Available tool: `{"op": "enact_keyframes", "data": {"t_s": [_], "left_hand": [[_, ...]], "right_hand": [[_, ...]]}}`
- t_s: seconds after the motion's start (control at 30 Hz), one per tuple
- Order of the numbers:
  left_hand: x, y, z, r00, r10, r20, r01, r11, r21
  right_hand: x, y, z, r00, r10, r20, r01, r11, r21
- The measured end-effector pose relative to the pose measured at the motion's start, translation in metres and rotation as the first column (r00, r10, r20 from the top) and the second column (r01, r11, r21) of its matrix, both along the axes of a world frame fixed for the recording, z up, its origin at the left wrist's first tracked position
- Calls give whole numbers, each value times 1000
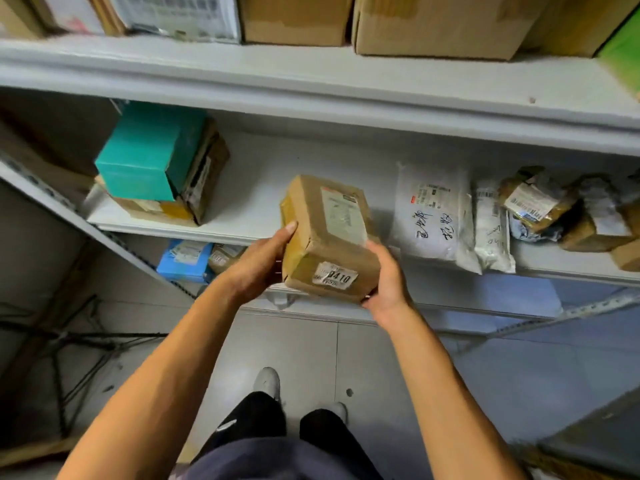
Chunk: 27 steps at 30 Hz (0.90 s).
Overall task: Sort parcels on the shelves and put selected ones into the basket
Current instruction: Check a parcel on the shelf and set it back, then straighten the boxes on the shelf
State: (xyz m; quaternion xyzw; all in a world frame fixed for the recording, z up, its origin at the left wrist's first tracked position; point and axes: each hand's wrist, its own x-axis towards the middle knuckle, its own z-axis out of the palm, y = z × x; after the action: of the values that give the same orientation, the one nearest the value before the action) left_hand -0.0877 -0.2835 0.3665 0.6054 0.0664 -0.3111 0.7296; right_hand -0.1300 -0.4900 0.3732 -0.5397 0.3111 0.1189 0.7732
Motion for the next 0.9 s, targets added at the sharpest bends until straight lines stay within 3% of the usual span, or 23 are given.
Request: {"op": "enact_keyframes", "data": {"t_s": [0.1, 0.2, 0.27, 0.37, 0.47, 0.53, 0.6, 0.7, 0.77, 0.9], "left_hand": [[16, 21, -2, 960, 251, 123, -270, 945, 184], [22, 66, -6, 894, 303, 330, -398, 874, 278], [27, 102, -4, 792, 261, 551, -518, 766, 382], [35, 154, 10, 586, 143, 798, -685, 612, 394], [49, 199, 22, 414, -43, 909, -811, 437, 390], [62, 223, 24, 438, -94, 894, -823, 358, 441], [76, 236, 23, 548, -96, 831, -754, 372, 541], [95, 236, 16, 706, -71, 704, -618, 423, 662], [102, 226, 13, 764, -49, 643, -576, 399, 714], [109, 216, 13, 774, 22, 633, -600, 345, 722]], "right_hand": [[41, 21, -31, 993, -111, 38, 117, 968, -221], [72, 43, -22, 994, -59, 89, 95, 862, -498], [97, 49, -26, 995, -29, 91, 82, 755, -651], [126, 66, -25, 995, -72, 64, 96, 687, -721], [140, 81, -26, 936, -303, 177, 337, 638, -692], [136, 96, -26, 877, -379, 297, 464, 500, -731], [125, 114, -31, 877, -341, 339, 471, 466, -749], [126, 145, -37, 912, -375, 168, 378, 605, -701], [135, 176, -32, 954, -288, 88, 262, 650, -713], [146, 243, -28, 976, -169, 136, 217, 744, -632]]}}
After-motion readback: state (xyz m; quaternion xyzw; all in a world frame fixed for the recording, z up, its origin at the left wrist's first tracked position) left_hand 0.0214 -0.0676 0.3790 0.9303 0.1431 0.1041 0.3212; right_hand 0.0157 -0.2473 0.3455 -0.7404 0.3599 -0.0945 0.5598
